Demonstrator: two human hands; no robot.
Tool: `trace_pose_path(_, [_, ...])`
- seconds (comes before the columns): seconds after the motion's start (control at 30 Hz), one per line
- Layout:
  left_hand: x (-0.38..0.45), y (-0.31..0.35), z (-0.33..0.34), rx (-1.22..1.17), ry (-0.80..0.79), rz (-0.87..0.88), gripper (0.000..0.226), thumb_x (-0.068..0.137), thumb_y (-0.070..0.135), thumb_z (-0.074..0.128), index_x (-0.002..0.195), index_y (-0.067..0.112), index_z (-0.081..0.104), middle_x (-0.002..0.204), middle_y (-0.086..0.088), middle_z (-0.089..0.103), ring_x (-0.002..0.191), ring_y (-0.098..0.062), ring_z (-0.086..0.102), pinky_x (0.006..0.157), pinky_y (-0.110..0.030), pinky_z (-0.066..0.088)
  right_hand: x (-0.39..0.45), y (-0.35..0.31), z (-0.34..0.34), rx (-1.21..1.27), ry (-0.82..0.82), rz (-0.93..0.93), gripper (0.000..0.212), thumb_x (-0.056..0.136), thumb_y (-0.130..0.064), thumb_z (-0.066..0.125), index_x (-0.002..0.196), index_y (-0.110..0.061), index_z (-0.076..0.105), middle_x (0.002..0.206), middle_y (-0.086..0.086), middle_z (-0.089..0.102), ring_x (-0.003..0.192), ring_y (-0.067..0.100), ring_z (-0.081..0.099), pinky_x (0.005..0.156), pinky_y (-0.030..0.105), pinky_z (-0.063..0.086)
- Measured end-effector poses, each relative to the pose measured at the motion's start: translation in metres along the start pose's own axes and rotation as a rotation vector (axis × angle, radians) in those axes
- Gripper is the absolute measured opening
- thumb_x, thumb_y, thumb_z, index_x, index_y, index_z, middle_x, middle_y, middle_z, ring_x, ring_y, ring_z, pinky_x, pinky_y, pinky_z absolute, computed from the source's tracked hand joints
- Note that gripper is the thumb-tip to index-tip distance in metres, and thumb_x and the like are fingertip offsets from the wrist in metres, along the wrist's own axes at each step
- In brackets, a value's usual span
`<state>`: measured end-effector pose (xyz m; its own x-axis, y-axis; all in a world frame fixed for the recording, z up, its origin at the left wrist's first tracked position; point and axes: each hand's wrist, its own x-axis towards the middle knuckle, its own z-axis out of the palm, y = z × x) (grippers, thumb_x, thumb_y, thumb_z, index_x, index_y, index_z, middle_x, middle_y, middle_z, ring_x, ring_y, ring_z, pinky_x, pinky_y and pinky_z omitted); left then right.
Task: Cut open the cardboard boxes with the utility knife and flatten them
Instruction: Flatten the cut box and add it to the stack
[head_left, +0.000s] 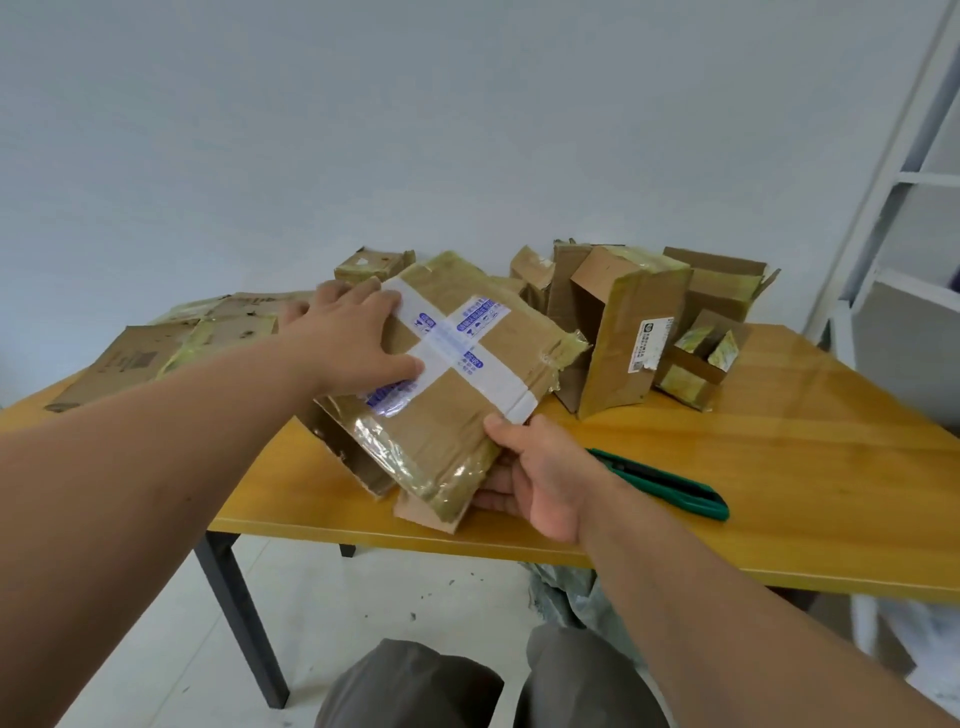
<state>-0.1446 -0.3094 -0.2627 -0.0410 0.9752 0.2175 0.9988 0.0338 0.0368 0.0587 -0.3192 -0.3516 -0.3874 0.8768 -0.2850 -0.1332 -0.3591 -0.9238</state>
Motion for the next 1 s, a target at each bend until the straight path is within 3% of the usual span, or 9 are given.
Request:
trace_pose_path(0.13, [0.006,0.000,0.017,0.019,-0.167,-0.089,0.055,0.093,0.039,0.040,0.146,0.029,0.031,0.162,0.003,0.007,0.146,-0.029,0.009,0.110,-0.057,0.018,-0.007,0.003,-0.007,-0.161,-0.097,0.059,0.039,0.100,-0.026,0.057,0.135,-0.026,0.038,0.120,0.013,0.069,0.100,0.034,0.072,0.097,0.050,0.053])
trace_pose_path(0.2, [0.008,-0.006,0.030,0.057,-0.264,-0.096,0.048,0.098,0.035,0.030,0.143,0.022,0.040,0.160,0.000,0.015,0.145,-0.028,0.011,0.112,-0.059,0.019,-0.010,-0.001,-0.014,-0.214,-0.142,0.072,0.045,0.099,-0.023,0.060,0.136,-0.034,0.037,0.122,0.013,0.067,0.102,0.035,0.071,0.095,0.045,0.054])
trace_pose_path(0.27, [0.013,-0.010,0.034,0.096,-0.264,-0.114,0.066,0.091,0.054,0.014,0.140,0.022,0.044,0.154,-0.002,0.027,0.143,-0.030,0.018,0.111,-0.061,0.021,-0.009,-0.007,-0.021,-0.240,-0.150,0.048,0.048,0.098,-0.022,0.061,0.139,-0.033,0.039,0.121,0.011,0.067,0.101,0.033,0.071,0.092,0.043,0.053])
trace_pose_path(0.37, [0.016,0.008,0.024,0.118,-0.274,-0.086,0.108,0.065,0.091,-0.004,0.145,0.031,0.036,0.154,-0.005,0.027,0.142,-0.035,0.020,0.112,-0.056,0.022,-0.001,-0.009,-0.023,-0.269,-0.135,0.012,0.052,0.098,-0.020,0.061,0.144,-0.033,0.041,0.123,0.008,0.066,0.103,0.029,0.069,0.091,0.042,0.052])
trace_pose_path(0.5, [0.007,0.039,0.010,0.157,-0.466,0.032,0.122,0.055,0.095,0.039,0.155,0.031,0.008,0.159,-0.005,0.015,0.141,-0.035,0.028,0.109,-0.048,0.031,0.006,-0.007,-0.018,-0.250,-0.180,0.026,0.057,0.099,-0.004,0.051,0.145,-0.037,0.043,0.122,0.006,0.068,0.110,0.031,0.067,0.085,0.039,0.051])
trace_pose_path(0.6, [0.008,0.027,0.005,0.167,-0.480,0.085,0.111,0.070,0.066,0.071,0.154,0.036,0.004,0.159,0.001,0.018,0.139,-0.028,0.033,0.109,-0.042,0.035,0.007,-0.012,-0.024,-0.272,-0.028,-0.004,0.044,0.099,-0.001,0.050,0.136,-0.026,0.054,0.115,0.006,0.071,0.108,0.029,0.068,0.086,0.038,0.054])
trace_pose_path(0.77, [0.012,0.004,-0.012,0.070,-0.542,0.235,0.094,0.083,0.028,0.074,0.148,0.053,0.011,0.161,0.018,0.006,0.145,-0.018,0.016,0.111,-0.037,0.026,0.016,-0.008,-0.034,-0.379,0.273,-0.042,0.024,0.098,-0.005,0.053,0.114,-0.019,0.063,0.112,0.014,0.069,0.100,0.027,0.066,0.087,0.038,0.054])
trace_pose_path(0.87, [0.014,-0.008,-0.012,0.162,-0.527,0.219,0.094,0.083,0.024,0.072,0.144,0.061,0.009,0.159,0.024,-0.005,0.147,-0.020,0.005,0.115,-0.044,0.020,0.023,-0.005,-0.027,-0.454,0.296,-0.090,0.035,0.098,-0.009,0.055,0.131,-0.020,0.060,0.114,0.007,0.068,0.097,0.019,0.061,0.094,0.041,0.053])
trace_pose_path(1.0, [0.013,-0.024,-0.002,0.178,-0.504,0.194,0.100,0.084,0.015,0.071,0.142,0.062,0.004,0.161,0.018,-0.003,0.148,-0.026,0.008,0.117,-0.050,0.022,0.023,-0.005,-0.014,-0.511,0.229,-0.141,0.055,0.097,-0.001,0.052,0.148,-0.023,0.044,0.135,-0.005,0.059,0.120,0.015,0.055,0.106,0.038,0.046])
